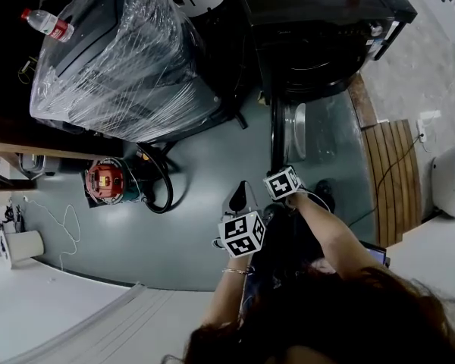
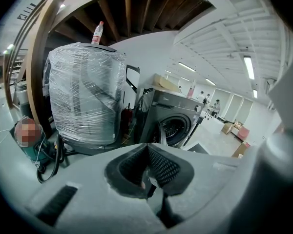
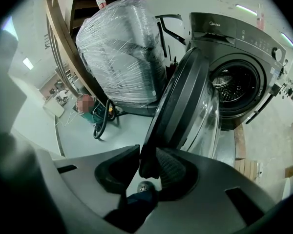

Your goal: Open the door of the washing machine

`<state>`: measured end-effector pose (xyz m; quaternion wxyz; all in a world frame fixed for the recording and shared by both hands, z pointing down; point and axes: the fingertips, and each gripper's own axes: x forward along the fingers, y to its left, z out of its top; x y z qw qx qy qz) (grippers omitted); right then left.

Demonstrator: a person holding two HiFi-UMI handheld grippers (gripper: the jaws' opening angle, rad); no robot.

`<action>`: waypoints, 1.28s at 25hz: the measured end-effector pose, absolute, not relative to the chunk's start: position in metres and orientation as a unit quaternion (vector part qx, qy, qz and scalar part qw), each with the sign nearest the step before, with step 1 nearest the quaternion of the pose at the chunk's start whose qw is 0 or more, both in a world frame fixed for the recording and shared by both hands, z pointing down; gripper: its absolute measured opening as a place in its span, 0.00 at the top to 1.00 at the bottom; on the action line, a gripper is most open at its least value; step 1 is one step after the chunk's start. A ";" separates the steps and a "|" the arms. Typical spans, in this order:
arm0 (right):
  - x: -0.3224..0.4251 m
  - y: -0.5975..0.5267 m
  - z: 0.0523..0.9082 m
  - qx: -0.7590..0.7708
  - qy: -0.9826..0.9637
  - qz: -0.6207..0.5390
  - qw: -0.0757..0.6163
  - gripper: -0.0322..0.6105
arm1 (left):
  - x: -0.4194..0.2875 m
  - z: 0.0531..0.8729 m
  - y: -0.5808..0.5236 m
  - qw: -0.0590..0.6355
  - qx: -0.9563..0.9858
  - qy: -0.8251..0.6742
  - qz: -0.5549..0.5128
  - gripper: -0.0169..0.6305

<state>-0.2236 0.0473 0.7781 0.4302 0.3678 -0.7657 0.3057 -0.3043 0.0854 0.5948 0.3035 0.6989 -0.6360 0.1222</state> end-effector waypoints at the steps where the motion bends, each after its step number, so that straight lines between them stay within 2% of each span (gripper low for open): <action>1: -0.227 0.048 0.779 0.369 -0.765 0.307 0.430 0.79 | -0.308 0.595 0.087 0.304 0.698 -0.638 0.122 0.95; 32: -0.300 0.040 0.781 0.327 -0.765 0.346 0.433 0.80 | -0.395 0.580 0.061 0.311 0.579 -0.750 0.080 0.95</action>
